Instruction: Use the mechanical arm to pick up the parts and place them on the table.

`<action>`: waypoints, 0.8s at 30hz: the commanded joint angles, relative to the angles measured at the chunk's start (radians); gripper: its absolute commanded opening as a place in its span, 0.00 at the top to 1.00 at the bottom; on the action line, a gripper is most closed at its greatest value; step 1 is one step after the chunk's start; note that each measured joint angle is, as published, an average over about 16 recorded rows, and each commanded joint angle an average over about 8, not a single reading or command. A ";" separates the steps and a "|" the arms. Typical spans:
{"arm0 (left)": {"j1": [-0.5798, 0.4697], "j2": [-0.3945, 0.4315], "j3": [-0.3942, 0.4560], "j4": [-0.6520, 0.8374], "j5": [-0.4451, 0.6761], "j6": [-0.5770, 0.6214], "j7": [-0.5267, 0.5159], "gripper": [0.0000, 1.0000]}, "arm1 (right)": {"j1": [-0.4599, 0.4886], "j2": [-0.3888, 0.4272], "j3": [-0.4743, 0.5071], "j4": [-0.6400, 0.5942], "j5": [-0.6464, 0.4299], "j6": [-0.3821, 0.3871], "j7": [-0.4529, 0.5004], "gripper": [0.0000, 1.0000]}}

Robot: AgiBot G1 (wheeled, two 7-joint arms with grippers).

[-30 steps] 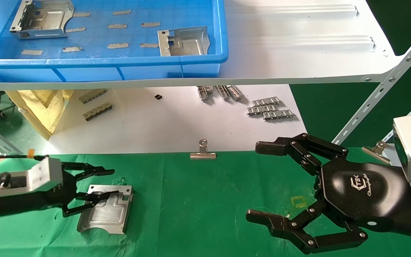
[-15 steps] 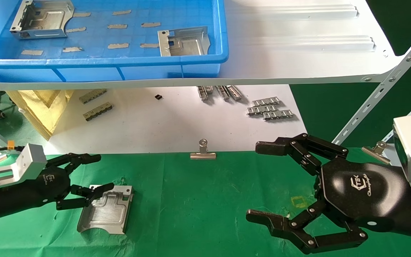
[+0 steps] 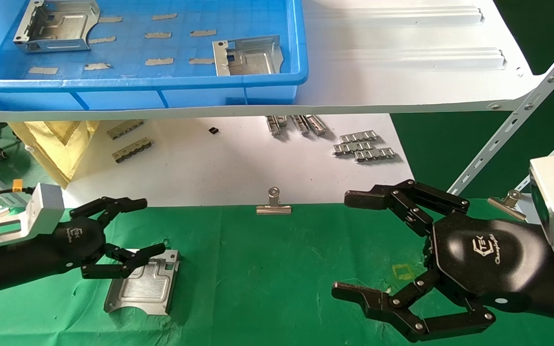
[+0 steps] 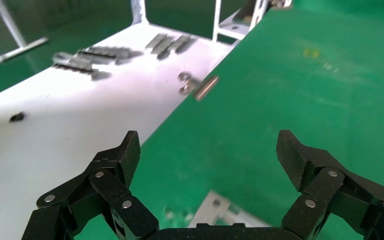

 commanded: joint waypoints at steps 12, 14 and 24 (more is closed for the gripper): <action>0.088 -0.050 -0.126 -0.285 -0.005 -0.021 -0.164 0.00 | 0.000 0.000 0.000 0.000 0.000 0.000 0.000 0.00; 0.101 -0.057 -0.145 -0.328 -0.006 -0.024 -0.188 0.00 | 0.000 0.000 0.000 0.000 0.000 0.000 0.000 0.00; 0.169 -0.095 -0.242 -0.548 -0.009 -0.040 -0.315 0.00 | 0.000 0.000 0.000 0.000 0.000 0.000 0.000 0.00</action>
